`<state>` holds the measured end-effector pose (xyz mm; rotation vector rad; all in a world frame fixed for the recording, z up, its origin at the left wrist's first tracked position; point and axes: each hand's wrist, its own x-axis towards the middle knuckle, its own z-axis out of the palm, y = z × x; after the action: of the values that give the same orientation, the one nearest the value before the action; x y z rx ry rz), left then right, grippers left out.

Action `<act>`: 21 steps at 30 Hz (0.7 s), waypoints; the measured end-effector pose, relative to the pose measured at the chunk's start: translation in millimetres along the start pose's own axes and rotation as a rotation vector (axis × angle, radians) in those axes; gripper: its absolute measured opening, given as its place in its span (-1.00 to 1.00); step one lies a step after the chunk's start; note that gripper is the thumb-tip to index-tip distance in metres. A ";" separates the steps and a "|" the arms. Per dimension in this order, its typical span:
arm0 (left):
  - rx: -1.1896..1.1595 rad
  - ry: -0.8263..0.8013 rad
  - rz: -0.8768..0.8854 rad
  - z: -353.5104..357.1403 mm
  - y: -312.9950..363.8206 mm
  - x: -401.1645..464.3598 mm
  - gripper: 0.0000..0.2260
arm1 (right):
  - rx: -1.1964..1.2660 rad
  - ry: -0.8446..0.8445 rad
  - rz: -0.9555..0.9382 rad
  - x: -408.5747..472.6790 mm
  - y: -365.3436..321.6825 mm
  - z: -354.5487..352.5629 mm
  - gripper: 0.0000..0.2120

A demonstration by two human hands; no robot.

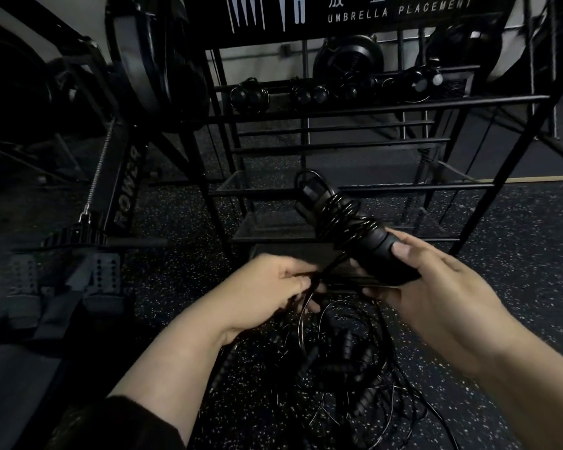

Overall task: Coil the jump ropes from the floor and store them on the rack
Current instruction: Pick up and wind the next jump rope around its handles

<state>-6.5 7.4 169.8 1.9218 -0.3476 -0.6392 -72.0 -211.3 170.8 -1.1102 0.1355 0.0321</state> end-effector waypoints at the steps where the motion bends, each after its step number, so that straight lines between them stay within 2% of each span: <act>1: 0.007 0.007 -0.009 0.5 -0.2 0.6 -0.74 | -0.034 0.029 -0.015 0.3 -1.5 -0.8 -0.70; 5: -0.012 0.067 -0.058 1.4 -5.7 4.3 -0.78 | -0.066 0.073 -0.037 -0.8 -4.1 -0.5 -0.69; 12: -0.168 0.216 -0.088 -1.1 -0.2 2.7 -0.73 | 0.244 0.206 -0.041 2.3 -9.0 -1.7 -0.73; 21: -0.211 0.338 -0.155 -1.0 -5.8 5.3 -0.76 | 0.322 0.245 -0.130 -1.6 -14.6 3.7 -0.71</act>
<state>-1.9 7.9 163.4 1.8232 0.0802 -0.4201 -71.9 -214.3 185.6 -0.7961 0.2770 -0.2357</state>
